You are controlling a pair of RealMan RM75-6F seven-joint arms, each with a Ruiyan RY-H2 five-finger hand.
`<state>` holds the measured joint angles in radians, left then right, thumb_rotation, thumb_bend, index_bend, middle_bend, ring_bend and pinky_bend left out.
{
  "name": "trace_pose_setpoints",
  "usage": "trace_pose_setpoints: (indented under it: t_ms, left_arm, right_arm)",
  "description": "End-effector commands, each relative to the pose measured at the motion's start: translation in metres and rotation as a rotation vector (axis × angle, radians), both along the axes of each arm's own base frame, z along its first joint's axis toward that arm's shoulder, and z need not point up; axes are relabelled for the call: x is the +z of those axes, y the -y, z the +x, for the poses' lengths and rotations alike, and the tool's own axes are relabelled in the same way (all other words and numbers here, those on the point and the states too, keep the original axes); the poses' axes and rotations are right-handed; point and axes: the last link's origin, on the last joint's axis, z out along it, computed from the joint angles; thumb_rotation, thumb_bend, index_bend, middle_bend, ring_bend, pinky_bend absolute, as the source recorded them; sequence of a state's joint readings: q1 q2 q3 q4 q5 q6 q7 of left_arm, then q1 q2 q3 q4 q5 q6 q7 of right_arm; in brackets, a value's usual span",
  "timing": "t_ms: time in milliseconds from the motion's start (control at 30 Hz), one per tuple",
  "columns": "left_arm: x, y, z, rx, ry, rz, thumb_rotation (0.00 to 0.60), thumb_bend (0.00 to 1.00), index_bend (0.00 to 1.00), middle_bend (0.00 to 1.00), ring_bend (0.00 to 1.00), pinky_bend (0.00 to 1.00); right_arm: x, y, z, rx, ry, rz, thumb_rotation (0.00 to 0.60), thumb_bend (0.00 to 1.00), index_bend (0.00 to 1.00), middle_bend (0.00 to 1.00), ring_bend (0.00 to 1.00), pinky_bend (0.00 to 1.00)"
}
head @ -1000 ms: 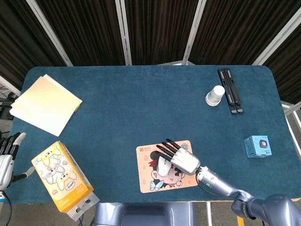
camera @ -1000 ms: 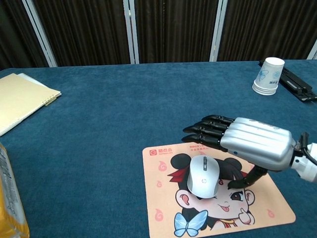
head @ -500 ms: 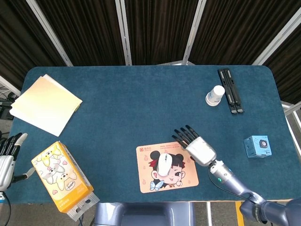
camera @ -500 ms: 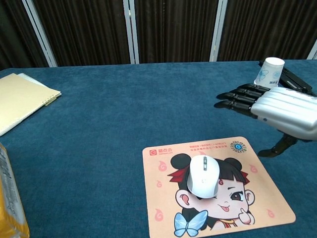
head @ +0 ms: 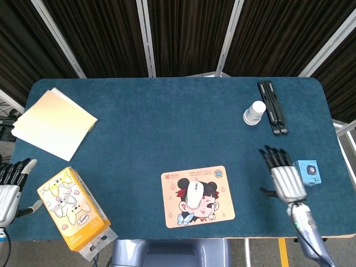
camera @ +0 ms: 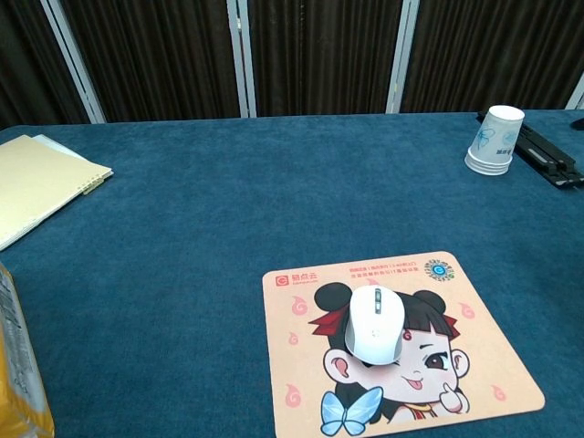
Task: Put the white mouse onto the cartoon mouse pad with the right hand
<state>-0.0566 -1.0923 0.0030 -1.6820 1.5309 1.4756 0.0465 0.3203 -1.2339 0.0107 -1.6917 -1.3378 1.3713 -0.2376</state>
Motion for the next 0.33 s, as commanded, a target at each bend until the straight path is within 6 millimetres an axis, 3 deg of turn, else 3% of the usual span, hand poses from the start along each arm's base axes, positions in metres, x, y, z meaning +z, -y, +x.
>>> trace_pose_setpoints:
  t_ms: [33,333]
  left_arm:
    - [-0.001,0.0,0.0,-0.009,-0.01,-0.002,0.6,0.19,0.0,0.0,0.0,0.0]
    - [0.0,0.001,0.001,-0.036,-0.002,0.016,0.6,0.18,0.0,0.0,0.0,0.0]
  right_arm:
    - [0.015,-0.024,-0.016,-0.046,-0.023,-0.023,0.6,0.06,0.0,0.0,0.0,0.0]
    - [0.027,-0.045,-0.02,-0.07,0.042,-0.064,0.6,0.06,0.0,0.0,0.0,0.0]
